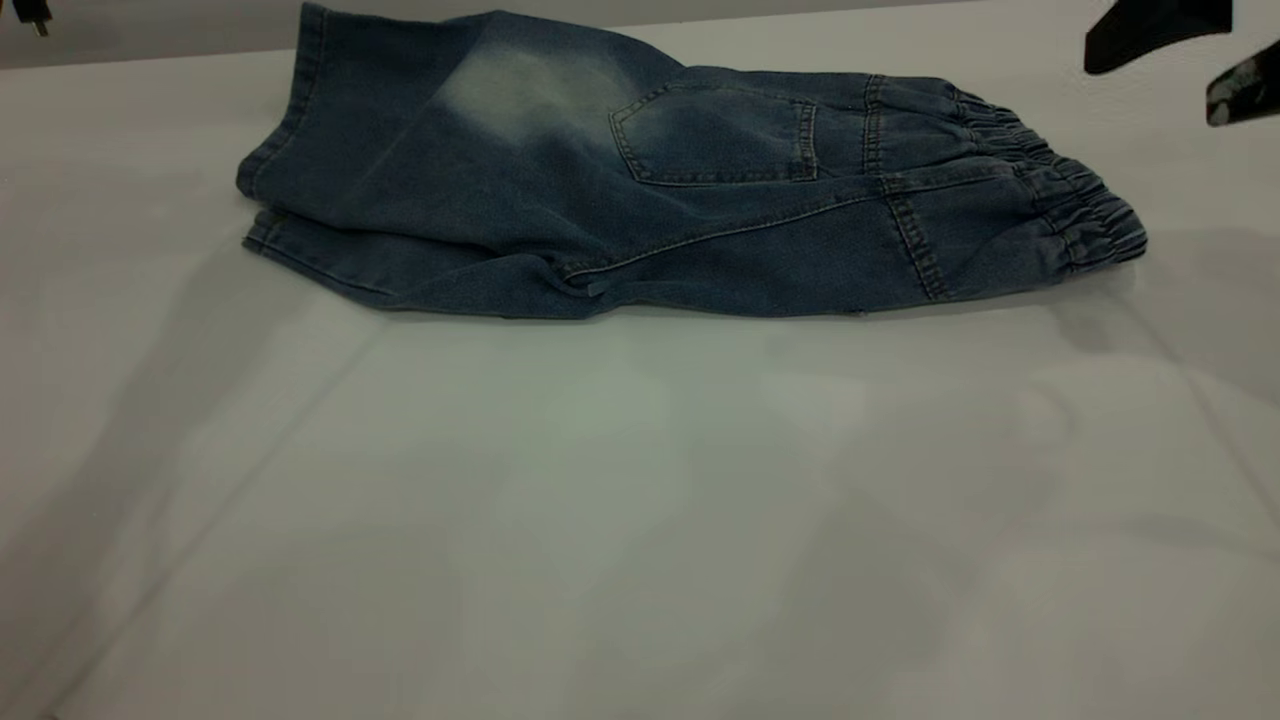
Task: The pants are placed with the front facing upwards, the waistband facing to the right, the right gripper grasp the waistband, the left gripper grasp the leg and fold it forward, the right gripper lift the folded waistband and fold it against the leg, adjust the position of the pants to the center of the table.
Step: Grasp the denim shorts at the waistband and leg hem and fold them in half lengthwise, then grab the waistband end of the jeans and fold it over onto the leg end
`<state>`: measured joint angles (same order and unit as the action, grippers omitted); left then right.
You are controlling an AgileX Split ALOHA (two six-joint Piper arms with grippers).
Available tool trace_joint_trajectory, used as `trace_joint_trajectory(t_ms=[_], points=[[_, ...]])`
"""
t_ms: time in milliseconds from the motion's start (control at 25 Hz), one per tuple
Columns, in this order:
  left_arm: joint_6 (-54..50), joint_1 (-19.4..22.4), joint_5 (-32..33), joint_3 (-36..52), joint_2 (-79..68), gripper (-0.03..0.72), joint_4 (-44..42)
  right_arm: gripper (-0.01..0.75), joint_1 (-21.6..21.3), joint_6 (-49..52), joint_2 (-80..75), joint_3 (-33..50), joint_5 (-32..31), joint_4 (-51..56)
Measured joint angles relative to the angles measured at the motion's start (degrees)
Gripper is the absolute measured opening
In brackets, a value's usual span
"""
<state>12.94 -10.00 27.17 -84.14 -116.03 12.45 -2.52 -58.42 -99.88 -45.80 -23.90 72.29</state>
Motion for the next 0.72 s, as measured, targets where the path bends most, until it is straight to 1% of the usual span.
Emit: trace_joint_trajectory(t_ms=[280,480,600,720], points=[[0.07,0.00,0.00,0.00,0.00,0.510,-0.40,0.594,0.00,4.09,-1.52,0.24,-1.97,-0.02],[0.33,0.00,-0.01,0.00,0.00,0.510,-0.40,0.594,-0.11,3.89,-5.99,0.07,-4.87,0.49],[0.58,0.00,-0.01,0.00,0.00,0.510,-0.40,0.594,-1.42,3.73,-7.71,-0.96,-6.25,0.88],[1.86,0.00,0.55,0.00,0.00,0.510,-0.40,0.594,-3.28,3.94,-8.71,-2.26,-10.13,1.25]])
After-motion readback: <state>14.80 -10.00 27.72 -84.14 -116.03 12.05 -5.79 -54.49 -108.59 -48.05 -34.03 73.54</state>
